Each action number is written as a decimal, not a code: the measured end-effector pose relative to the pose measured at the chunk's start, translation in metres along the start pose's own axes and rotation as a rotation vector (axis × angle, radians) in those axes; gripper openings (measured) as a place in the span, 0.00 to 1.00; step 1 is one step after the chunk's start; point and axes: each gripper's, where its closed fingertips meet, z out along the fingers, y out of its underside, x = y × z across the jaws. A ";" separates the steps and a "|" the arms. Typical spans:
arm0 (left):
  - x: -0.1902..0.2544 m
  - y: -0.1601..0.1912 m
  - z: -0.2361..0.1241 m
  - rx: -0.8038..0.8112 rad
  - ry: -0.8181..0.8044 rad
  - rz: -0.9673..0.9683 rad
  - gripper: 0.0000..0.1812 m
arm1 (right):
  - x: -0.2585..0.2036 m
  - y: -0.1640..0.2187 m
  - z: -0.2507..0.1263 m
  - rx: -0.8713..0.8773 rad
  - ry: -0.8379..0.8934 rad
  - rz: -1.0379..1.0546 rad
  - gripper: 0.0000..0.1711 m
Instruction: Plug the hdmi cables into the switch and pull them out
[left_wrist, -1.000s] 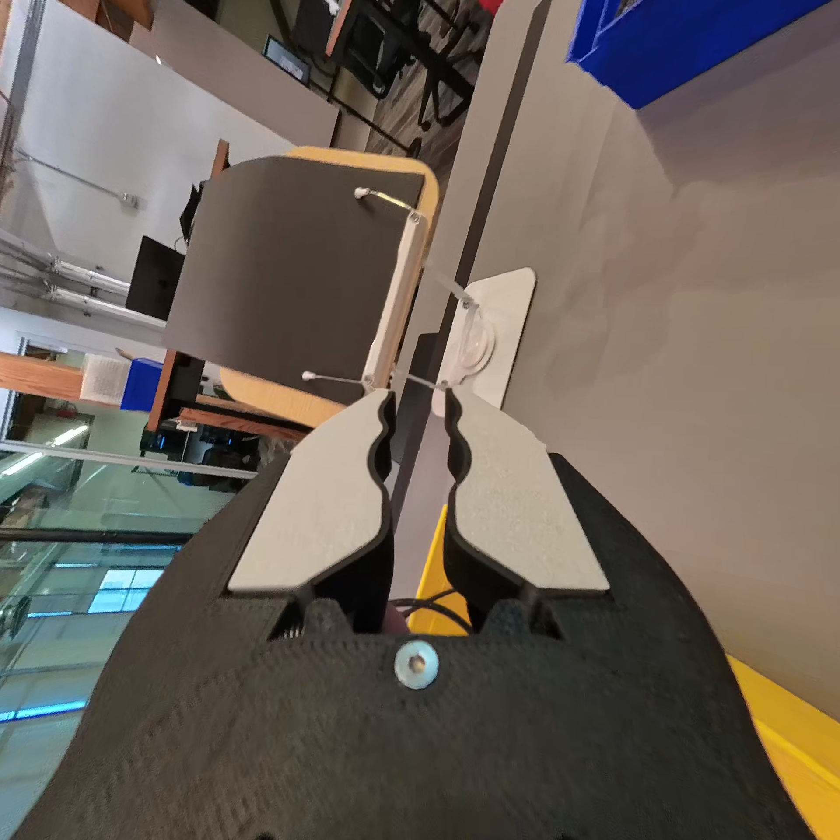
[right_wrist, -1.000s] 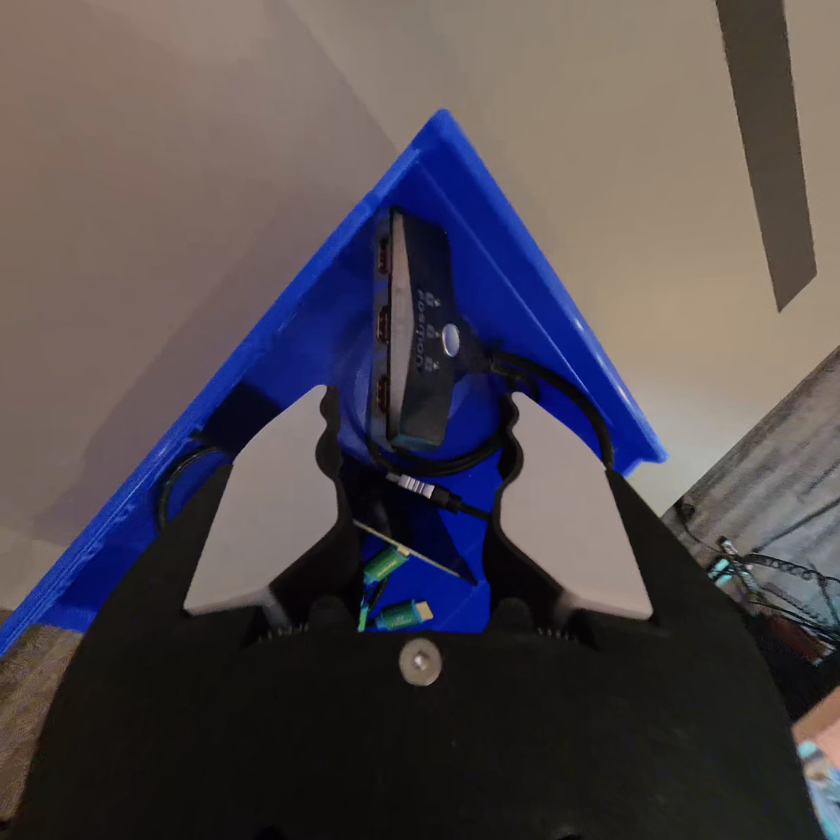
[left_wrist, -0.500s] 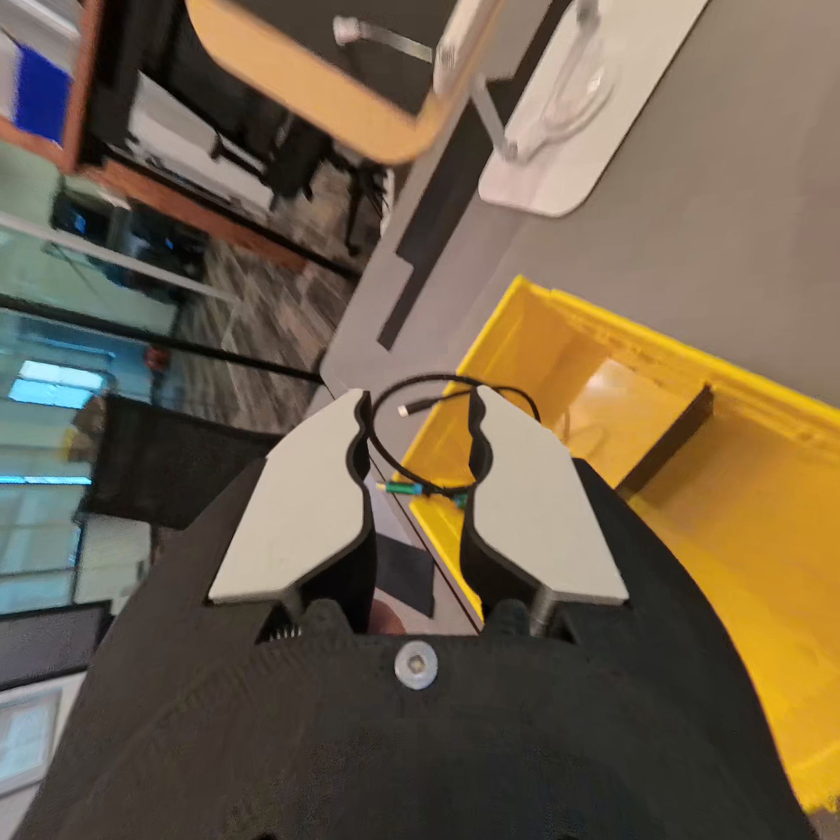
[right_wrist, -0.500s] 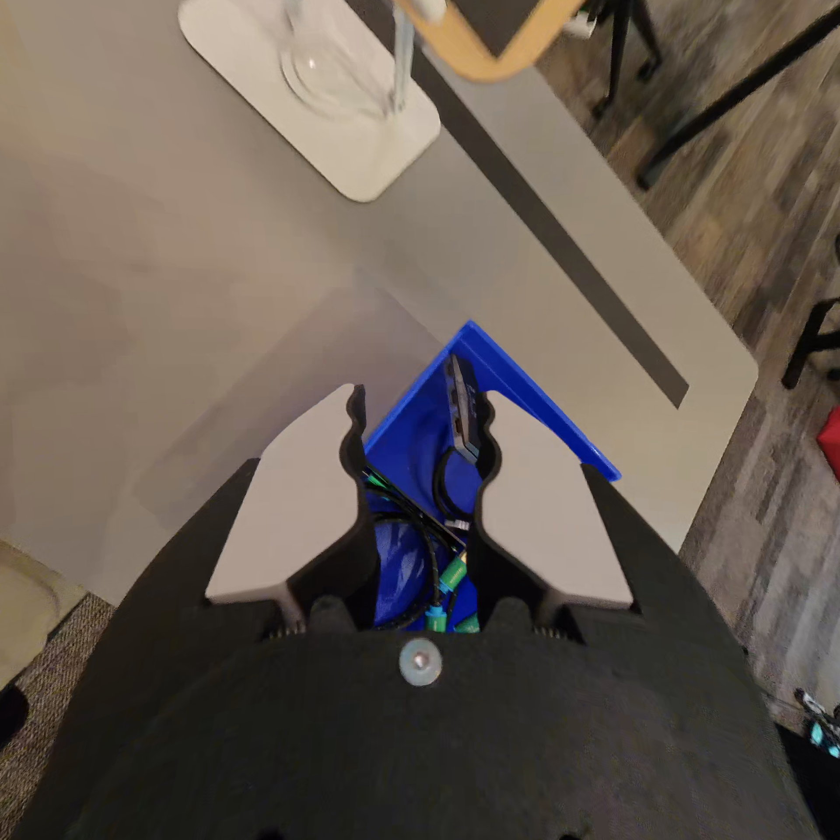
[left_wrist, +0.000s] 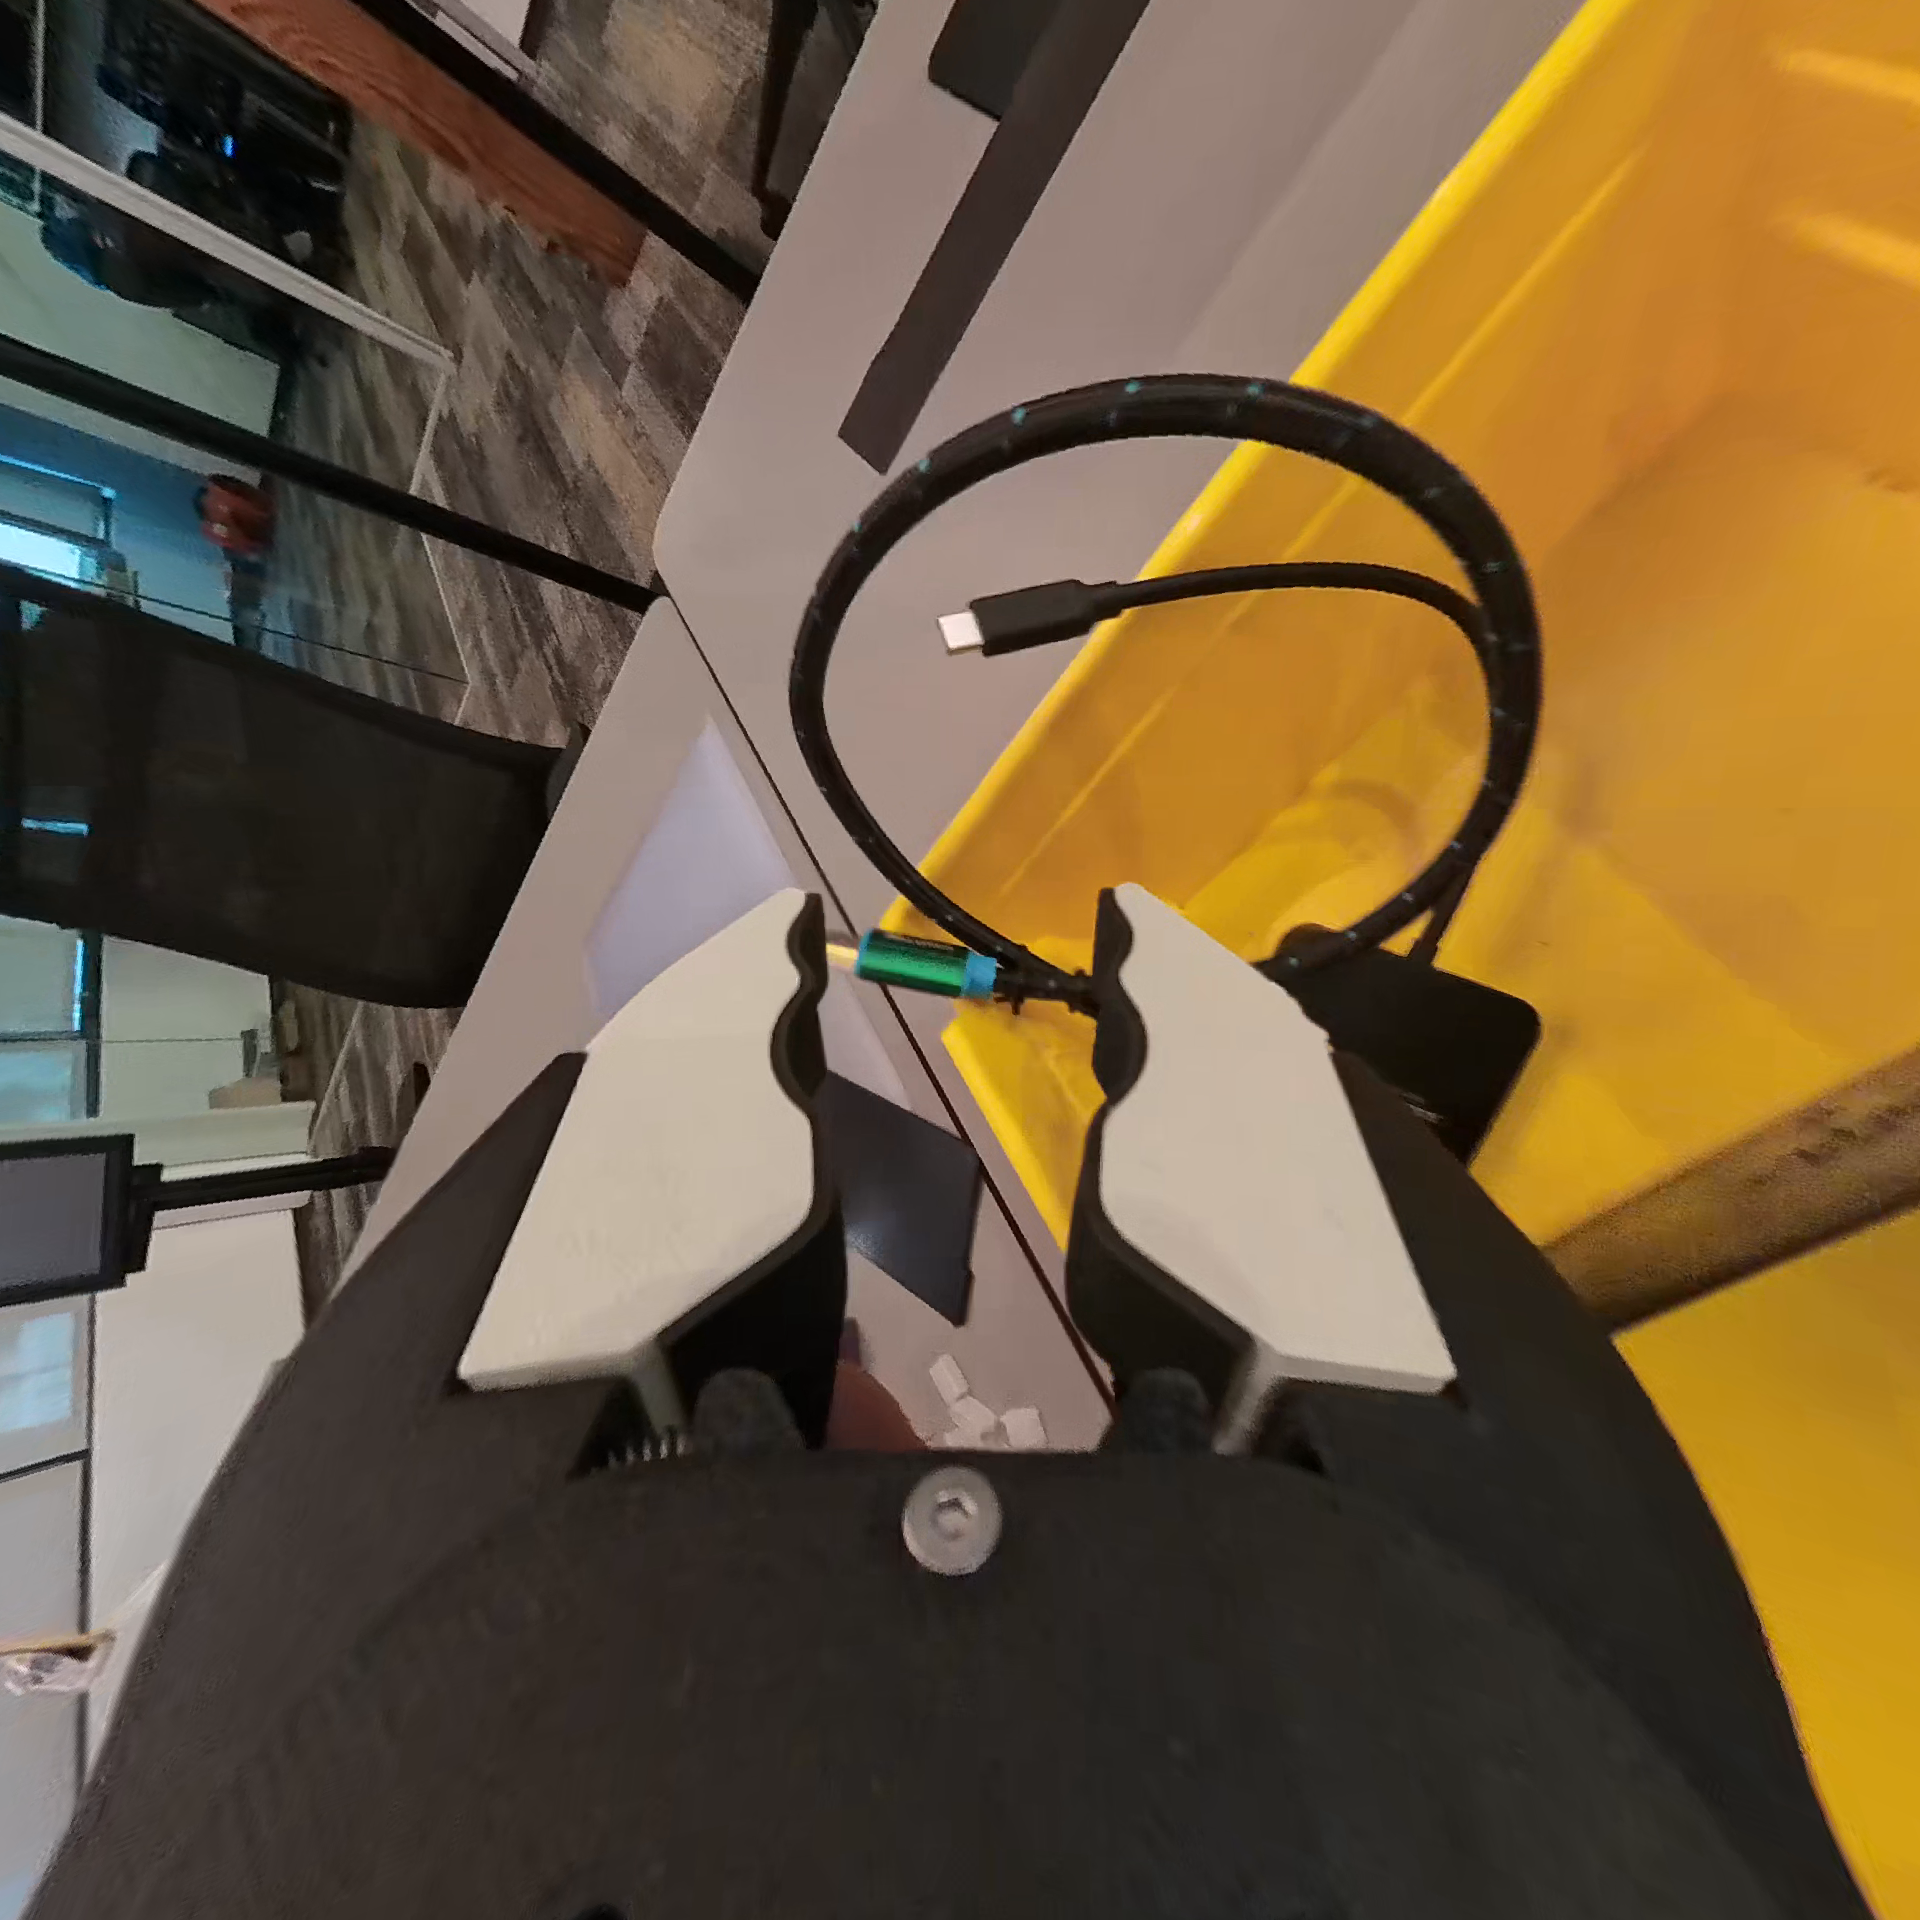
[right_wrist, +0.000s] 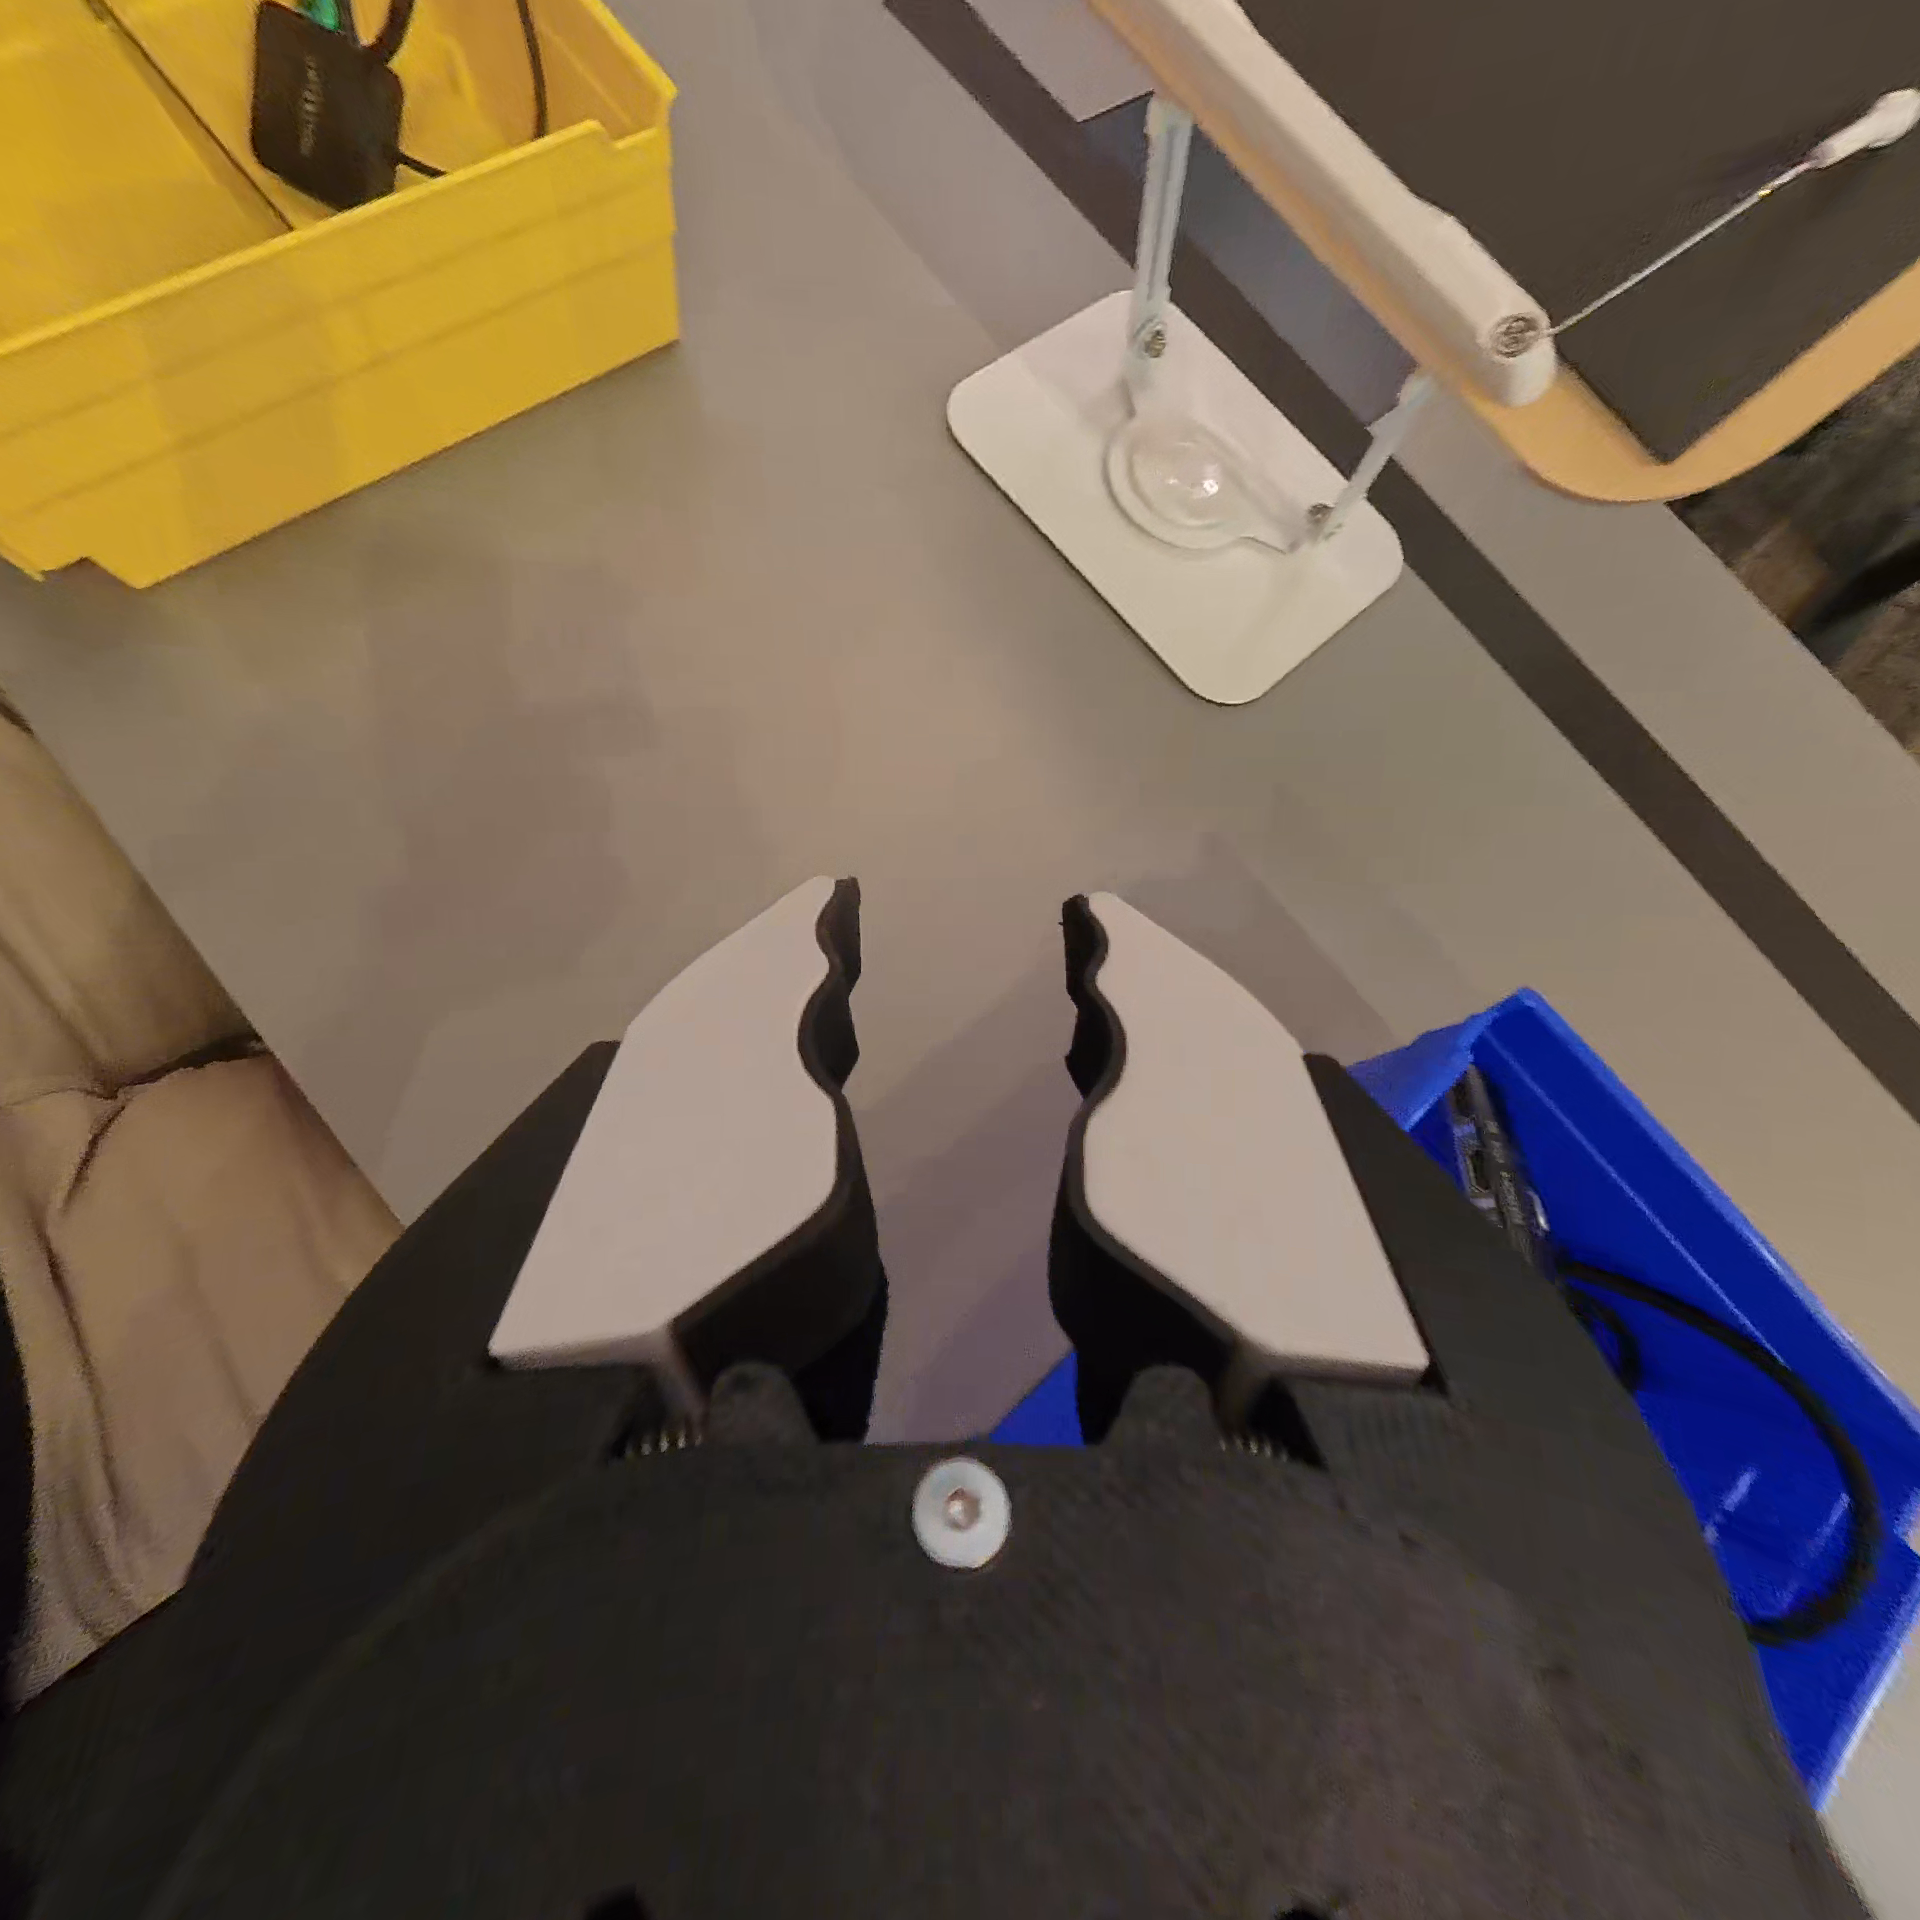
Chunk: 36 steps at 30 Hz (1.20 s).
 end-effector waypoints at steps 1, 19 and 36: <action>-0.002 0.000 0.007 -0.004 0.004 0.011 0.27 | -0.003 0.000 0.002 0.000 -0.010 0.001 0.22; -0.036 -0.029 0.024 0.056 -0.094 0.004 0.04 | -0.018 0.001 0.024 0.026 -0.088 0.017 0.20; -0.015 -0.222 -0.181 0.636 -0.138 0.070 0.03 | -0.097 -0.075 0.044 0.365 -0.292 -0.007 0.29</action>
